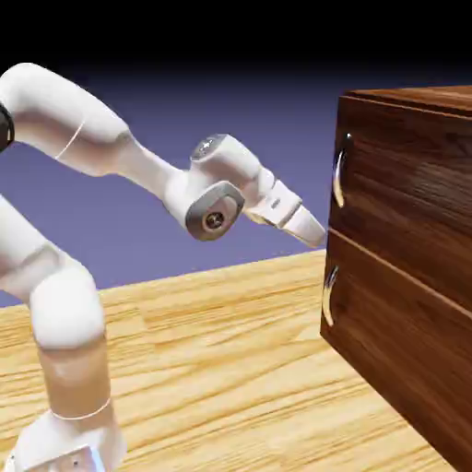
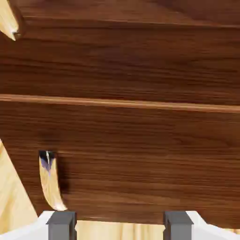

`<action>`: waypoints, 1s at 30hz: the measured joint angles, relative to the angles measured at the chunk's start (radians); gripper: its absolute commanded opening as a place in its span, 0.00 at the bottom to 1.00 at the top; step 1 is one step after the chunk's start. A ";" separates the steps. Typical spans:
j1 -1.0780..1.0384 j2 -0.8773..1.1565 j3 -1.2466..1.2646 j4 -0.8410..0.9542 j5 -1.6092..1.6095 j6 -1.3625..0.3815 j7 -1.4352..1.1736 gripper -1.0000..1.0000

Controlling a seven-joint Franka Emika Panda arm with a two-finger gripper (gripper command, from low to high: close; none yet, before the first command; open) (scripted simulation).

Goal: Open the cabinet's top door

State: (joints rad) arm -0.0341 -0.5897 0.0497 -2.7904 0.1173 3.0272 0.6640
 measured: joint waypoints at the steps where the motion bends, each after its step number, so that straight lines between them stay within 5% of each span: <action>1: -0.017 -0.007 0.018 0.007 0.043 -0.004 -0.029 0.50; 30: -0.513 -0.219 0.552 0.218 1.305 -0.109 -0.856 0.50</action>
State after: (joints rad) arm -0.5468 -0.8092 0.6020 -2.5720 1.4223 2.9178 -0.1923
